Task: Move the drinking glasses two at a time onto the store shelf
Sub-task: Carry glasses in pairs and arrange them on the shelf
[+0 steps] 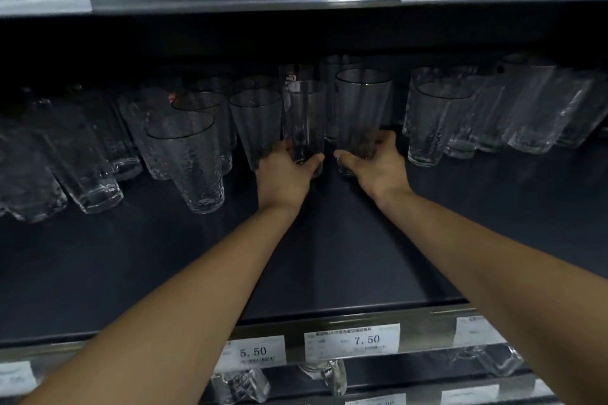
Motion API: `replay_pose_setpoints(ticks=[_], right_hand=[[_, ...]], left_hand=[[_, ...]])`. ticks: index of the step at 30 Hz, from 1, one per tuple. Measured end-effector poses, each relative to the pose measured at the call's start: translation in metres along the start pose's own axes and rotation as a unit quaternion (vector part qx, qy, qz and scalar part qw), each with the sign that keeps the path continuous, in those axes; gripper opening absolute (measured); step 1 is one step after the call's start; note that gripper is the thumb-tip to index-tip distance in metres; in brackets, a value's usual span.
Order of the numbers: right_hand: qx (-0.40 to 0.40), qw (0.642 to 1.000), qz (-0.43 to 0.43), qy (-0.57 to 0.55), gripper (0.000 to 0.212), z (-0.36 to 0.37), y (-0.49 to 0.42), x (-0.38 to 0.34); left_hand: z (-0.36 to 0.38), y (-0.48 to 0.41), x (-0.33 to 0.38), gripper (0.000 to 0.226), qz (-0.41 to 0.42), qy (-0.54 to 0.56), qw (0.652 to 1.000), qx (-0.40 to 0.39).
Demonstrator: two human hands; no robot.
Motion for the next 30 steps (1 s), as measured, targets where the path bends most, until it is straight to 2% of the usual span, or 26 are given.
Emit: replay_pose_setpoints(ticks=[9,15,30], right_hand=[[0.017,1.000,-0.017,0.011,0.053,0.006,-0.016,0.003],[0.035,0.999,0.004,-0.013,0.065,0.002,-0.016,0.003],[0.029,0.999,0.001,0.020,0.050,0.003,-0.019,0.001]], left_hand=[[0.005,-0.010,-0.001,0.045,0.006,-0.036,0.999,0.007],[0.009,-0.015,-0.003,0.046,0.002,-0.039,0.999,0.014],[0.013,-0.023,-0.001,0.052,0.022,-0.103,0.994,0.022]])
Point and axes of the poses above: each hand's wrist, its own y-axis away from the middle knuckle, its own z-axis out of the palm, x = y × z, the point moved 8 cm from there along -y, towards the middle knuckle, and after that the axes turned 6 degrees about -y, right-handed, at the moved point
